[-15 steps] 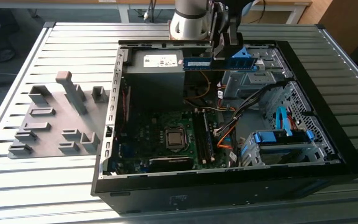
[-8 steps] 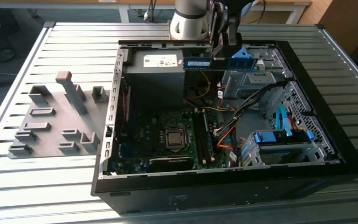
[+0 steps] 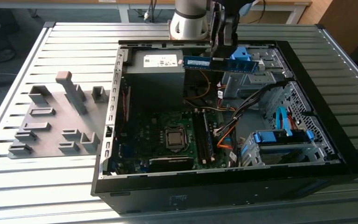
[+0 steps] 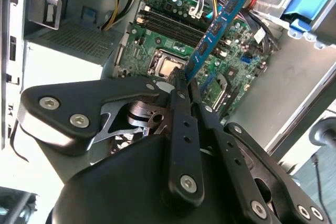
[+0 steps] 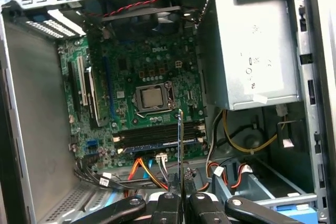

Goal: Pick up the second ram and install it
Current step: 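Insert the second ram into the second slot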

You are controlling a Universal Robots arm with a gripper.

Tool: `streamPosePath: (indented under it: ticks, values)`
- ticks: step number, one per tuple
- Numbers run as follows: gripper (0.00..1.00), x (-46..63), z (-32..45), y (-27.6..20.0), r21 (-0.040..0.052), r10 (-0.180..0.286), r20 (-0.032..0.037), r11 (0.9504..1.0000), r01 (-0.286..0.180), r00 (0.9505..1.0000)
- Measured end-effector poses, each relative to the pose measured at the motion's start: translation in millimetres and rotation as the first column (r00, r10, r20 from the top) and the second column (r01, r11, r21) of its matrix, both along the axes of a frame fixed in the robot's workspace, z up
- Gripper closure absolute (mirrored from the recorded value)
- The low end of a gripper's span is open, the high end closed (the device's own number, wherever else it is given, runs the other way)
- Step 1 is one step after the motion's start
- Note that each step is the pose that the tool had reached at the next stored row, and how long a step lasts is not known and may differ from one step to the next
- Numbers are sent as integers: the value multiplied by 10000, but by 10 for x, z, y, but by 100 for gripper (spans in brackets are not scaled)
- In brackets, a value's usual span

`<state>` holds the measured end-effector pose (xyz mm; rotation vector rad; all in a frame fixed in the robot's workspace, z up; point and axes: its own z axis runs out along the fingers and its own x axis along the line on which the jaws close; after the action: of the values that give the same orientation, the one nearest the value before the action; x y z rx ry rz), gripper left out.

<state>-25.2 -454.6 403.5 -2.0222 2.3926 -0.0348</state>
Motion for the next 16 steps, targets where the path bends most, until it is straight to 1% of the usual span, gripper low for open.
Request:
streamPosePath:
  ticks: [9,16]
  values:
    - [86,0,-8,0,0,-558,0,9984,558,9984]
    - [86,0,-14,0,0,-950,0,9955,950,9955]
